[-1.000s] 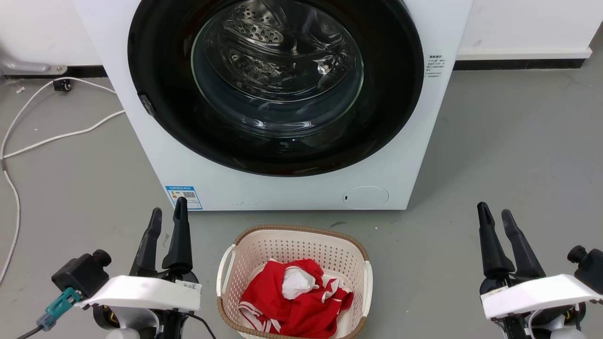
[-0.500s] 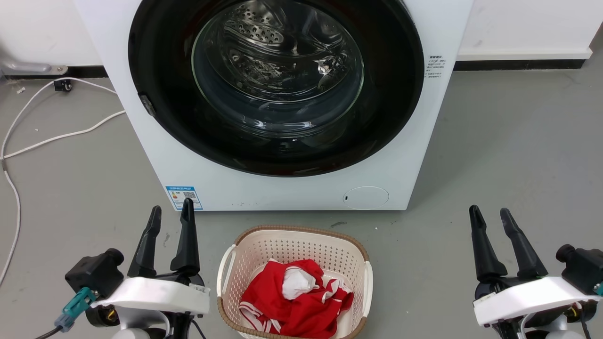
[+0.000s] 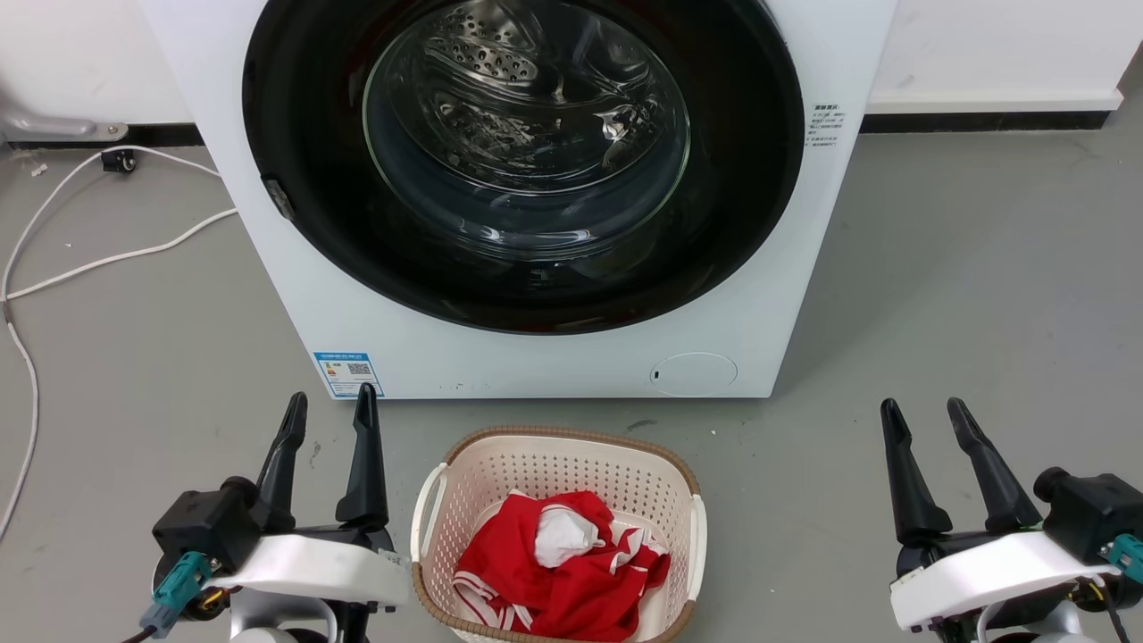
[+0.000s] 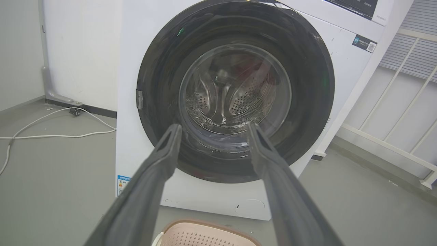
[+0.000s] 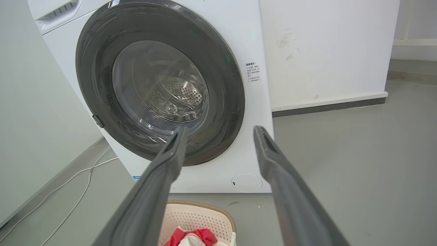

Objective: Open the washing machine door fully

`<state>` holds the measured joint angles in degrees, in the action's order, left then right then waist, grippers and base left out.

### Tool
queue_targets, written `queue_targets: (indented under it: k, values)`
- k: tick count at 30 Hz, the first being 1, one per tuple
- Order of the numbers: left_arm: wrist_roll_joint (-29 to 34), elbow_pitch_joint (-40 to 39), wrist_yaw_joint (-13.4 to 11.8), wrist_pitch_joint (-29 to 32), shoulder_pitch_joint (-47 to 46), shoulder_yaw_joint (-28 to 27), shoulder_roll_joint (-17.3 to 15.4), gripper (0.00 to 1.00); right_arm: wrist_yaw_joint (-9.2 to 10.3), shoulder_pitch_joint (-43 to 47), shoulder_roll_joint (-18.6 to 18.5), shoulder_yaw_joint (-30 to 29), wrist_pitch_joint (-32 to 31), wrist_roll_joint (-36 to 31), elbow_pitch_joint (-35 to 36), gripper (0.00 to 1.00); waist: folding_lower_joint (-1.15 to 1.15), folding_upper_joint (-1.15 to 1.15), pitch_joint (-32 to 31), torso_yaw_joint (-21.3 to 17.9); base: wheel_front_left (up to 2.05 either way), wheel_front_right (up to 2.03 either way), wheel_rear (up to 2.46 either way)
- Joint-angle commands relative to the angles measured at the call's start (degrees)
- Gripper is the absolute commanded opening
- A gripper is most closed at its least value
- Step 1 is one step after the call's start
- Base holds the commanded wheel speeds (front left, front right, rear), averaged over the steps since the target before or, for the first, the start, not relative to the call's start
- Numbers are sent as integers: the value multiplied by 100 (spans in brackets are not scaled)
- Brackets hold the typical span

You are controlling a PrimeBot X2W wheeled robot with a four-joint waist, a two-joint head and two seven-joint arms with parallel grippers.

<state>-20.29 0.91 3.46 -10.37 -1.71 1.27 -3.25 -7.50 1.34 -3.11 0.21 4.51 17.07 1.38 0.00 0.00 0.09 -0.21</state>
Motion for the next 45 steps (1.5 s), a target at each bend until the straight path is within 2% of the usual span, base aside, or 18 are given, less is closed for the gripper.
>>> queue_targets:
  k: [1, 14, 38, 45]
  values:
    - [182, -32, -37, -55, -19, 6, -40, 100, 1, 0, 18, -1, 28, -183, 88, 100, 0, 0, -2, 2, 0, 0, 0]
    - [820, 19, -96, -218, 27, 85, -60, 100, 2, 88, 24, 0, 47, -836, 192, 100, 0, 0, -8, 13, 0, 0, 0]
    - [1766, 61, -130, -478, 108, 96, -15, 100, 2, 175, 35, 63, 220, -1627, 269, 100, 0, 0, 1, -19, 0, 0, 0]
    - [1690, 98, -92, -484, 117, 45, 4, 100, 2, 169, 35, 49, 244, -1588, 213, 100, 0, 0, 5, -23, 0, 0, 0]
